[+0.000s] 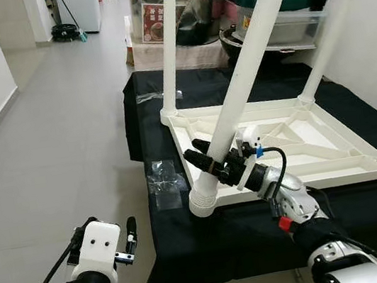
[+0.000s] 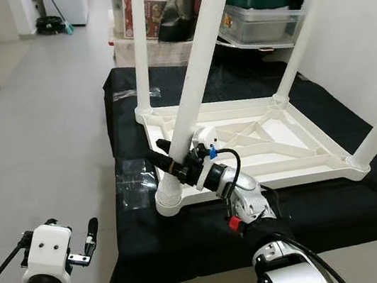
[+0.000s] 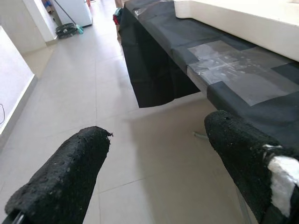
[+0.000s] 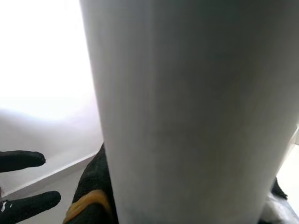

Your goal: Building children table

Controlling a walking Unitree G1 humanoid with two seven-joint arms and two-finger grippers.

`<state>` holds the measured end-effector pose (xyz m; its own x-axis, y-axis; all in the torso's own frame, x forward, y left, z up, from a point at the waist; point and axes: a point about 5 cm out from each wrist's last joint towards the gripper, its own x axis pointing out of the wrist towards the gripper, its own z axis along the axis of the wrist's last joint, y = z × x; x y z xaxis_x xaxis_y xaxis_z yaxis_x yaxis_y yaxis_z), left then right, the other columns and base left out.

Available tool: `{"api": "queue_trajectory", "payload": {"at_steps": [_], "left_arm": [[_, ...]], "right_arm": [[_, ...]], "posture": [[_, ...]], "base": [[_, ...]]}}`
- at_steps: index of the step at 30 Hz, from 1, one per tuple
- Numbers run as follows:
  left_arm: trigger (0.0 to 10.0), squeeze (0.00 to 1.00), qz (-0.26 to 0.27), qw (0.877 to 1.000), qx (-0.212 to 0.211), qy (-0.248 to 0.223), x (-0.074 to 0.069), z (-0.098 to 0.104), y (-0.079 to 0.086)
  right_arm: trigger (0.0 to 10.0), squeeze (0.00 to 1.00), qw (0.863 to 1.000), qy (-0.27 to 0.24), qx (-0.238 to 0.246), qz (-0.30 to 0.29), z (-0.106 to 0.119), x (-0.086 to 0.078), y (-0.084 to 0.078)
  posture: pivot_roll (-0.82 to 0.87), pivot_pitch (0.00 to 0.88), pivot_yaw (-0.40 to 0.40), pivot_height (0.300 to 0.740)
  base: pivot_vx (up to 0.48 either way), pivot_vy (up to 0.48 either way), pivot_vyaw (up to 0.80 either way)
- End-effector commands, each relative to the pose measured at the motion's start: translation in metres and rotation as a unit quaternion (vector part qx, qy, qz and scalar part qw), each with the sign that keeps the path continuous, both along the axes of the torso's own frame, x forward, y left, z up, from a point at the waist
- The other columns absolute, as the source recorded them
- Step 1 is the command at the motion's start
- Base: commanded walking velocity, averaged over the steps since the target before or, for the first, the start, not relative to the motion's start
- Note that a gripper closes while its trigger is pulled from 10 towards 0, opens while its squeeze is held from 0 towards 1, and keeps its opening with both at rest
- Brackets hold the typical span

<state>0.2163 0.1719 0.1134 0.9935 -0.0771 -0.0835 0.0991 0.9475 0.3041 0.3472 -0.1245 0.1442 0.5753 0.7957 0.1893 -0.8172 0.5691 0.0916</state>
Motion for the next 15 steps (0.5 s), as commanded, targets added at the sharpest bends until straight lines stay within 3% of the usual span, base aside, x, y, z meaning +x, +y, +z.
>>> {"api": "queue_trajectory", "payload": {"at_steps": [1,6,12,15], "left_arm": [[10.0,0.0,-0.006,1.0,-0.002,0.003,-0.0002,-0.0025,-0.0035],[10.0,0.0,-0.01,1.0,-0.003,0.004,0.0012,-0.0029,-0.0055],[10.0,0.0,-0.011,1.0,-0.003,0.004,0.0012,-0.0032,-0.0057],[10.0,0.0,-0.009,1.0,-0.003,0.004,0.0008,-0.0037,-0.005]], "right_arm": [[10.0,0.0,0.998,0.049,-0.031,0.0,-0.0244,-0.0075,-0.0067],[10.0,0.0,0.998,0.048,-0.049,0.004,-0.0271,-0.01,-0.0091],[10.0,0.0,0.991,0.026,-0.121,0.047,-0.0308,-0.0163,-0.0064],[10.0,0.0,0.99,0.017,-0.128,0.052,-0.0272,-0.0154,-0.0063]], "posture": [[0.2,0.0,-0.152,0.74],[0.19,0.0,-0.15,0.74],[0.19,0.0,-0.153,0.74],[0.19,0.0,-0.156,0.74]], "base": [[0.0,0.0,0.0],[0.0,0.0,0.0],[0.0,0.0,0.0],[0.0,0.0,0.0]]}}
